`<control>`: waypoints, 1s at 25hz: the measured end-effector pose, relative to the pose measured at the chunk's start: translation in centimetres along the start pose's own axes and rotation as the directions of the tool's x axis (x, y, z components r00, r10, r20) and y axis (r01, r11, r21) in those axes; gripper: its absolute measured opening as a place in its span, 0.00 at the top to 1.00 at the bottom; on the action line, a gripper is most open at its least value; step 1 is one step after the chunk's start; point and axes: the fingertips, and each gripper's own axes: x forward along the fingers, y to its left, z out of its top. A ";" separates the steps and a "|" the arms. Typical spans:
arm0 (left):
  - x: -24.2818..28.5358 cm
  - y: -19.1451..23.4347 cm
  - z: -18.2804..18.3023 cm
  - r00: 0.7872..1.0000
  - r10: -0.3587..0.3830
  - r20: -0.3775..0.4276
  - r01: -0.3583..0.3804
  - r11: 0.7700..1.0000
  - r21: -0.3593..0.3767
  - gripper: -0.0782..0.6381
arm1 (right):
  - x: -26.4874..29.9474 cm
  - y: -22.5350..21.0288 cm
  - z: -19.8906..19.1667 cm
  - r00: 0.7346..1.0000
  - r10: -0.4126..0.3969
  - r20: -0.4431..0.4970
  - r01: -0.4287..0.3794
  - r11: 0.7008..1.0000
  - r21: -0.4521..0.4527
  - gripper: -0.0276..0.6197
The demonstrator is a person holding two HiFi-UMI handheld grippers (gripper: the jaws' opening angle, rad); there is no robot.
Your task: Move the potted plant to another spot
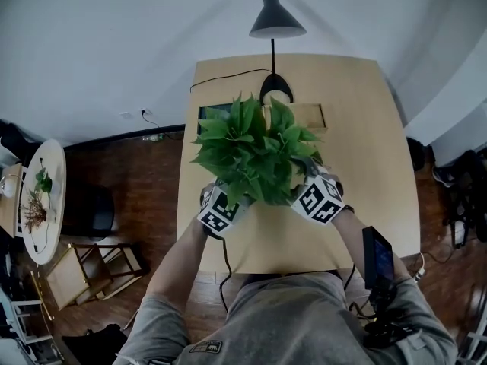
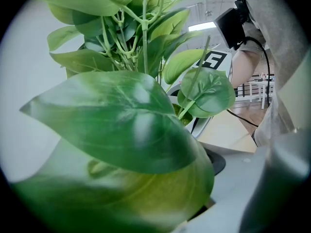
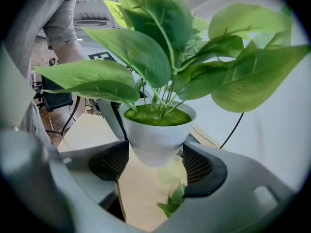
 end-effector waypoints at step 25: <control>-9.2 4.0 -11.7 0.995 0.070 -0.077 -0.077 0.993 -0.092 0.38 | 11.7 8.4 5.1 0.990 0.138 0.003 -0.138 0.990 -0.012 0.41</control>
